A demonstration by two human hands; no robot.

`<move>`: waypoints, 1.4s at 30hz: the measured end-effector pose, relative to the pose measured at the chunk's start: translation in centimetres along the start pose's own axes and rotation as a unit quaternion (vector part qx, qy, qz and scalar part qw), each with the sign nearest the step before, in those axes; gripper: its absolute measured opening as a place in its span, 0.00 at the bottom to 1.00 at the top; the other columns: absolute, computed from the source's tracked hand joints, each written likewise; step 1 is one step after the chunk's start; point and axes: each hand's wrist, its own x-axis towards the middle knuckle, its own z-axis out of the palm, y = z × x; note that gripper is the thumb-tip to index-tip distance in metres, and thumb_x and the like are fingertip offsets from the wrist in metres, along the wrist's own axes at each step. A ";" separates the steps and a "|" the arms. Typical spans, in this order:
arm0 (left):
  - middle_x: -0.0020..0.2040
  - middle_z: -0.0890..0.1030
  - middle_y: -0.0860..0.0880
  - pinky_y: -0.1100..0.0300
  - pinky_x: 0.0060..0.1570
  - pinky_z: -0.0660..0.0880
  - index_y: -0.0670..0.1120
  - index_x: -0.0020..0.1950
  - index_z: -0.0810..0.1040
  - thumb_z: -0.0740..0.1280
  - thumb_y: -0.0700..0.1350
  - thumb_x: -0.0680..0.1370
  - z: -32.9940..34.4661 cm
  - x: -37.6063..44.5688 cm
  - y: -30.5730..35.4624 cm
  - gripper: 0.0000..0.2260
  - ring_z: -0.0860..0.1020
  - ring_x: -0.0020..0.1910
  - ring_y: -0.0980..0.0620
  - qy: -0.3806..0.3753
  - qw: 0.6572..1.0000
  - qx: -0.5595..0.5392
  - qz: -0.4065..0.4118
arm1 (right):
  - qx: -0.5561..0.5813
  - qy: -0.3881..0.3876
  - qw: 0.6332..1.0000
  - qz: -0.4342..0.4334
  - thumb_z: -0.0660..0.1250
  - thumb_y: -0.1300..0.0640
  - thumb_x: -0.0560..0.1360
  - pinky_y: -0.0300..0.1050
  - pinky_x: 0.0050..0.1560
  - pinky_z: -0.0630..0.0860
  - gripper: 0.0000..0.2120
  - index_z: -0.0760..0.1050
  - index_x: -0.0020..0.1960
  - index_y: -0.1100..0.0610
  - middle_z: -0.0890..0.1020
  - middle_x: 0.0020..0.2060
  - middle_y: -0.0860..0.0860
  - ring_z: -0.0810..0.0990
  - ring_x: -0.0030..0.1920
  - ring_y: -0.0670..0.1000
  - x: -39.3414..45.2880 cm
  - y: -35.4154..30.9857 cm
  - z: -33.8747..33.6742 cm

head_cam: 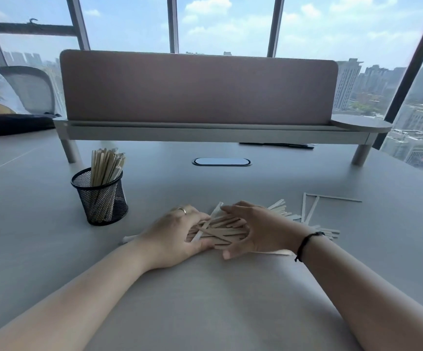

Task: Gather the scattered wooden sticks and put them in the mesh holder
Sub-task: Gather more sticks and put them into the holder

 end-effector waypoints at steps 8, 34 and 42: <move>0.57 0.78 0.52 0.51 0.55 0.76 0.53 0.66 0.77 0.51 0.67 0.74 -0.3 -0.3 1.0 0.30 0.77 0.58 0.50 0.005 0.996 0.089 0.012 | -0.048 0.095 0.994 -0.008 0.64 0.23 0.64 0.46 0.63 0.69 0.36 0.75 0.66 0.42 0.73 0.55 0.45 0.72 0.61 0.50 -0.7 0.7 1.2; 0.57 0.73 0.54 0.60 0.58 0.66 0.52 0.61 0.73 0.57 0.70 0.72 -1.0 0.2 1.7 0.28 0.71 0.58 0.53 -0.076 0.992 0.095 -0.011 | -0.101 0.126 0.985 -0.057 0.62 0.23 0.66 0.46 0.38 0.58 0.30 0.65 0.37 0.51 0.72 0.36 0.45 0.70 0.38 0.51 1.0 0.1 1.5; 0.62 0.72 0.50 0.56 0.65 0.65 0.49 0.65 0.69 0.57 0.56 0.83 -0.5 0.3 3.1 0.15 0.69 0.64 0.49 -0.062 0.982 0.175 0.010 | -0.103 0.135 0.984 -0.060 0.59 0.24 0.68 0.48 0.37 0.67 0.31 0.70 0.40 0.53 0.76 0.37 0.47 0.73 0.39 0.54 0.6 -0.2 1.5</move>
